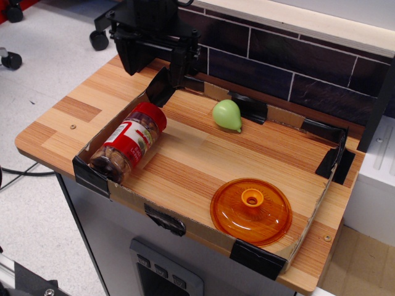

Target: Upright basil bottle

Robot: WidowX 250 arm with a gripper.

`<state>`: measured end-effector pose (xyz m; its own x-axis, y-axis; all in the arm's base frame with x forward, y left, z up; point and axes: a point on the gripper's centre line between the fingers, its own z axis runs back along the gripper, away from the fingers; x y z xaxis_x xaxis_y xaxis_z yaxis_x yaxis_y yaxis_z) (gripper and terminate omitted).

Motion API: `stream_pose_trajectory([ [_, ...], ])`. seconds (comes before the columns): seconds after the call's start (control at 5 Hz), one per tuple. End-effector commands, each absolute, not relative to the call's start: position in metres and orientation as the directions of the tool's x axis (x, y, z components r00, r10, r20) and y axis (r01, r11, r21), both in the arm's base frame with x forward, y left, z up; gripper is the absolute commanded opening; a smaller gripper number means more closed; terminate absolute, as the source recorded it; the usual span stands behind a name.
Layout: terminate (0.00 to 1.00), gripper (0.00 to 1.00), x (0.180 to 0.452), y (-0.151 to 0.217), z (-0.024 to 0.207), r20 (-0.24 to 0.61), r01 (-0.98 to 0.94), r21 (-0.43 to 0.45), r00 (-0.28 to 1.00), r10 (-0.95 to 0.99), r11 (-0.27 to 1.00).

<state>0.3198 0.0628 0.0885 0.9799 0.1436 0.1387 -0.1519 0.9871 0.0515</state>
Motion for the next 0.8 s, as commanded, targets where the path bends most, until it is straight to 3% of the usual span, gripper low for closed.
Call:
stream_pose_trajectory([
  [0.0, 0.0, 1.0, 0.332, 0.07, 0.074, 0.191, -0.196, 0.095, 0.966, 0.176, 0.976],
  [0.6, 0.0, 1.0, 0.325, 0.075, 0.045, 0.152, -0.158, 0.16, 0.979, 0.133, 0.975],
])
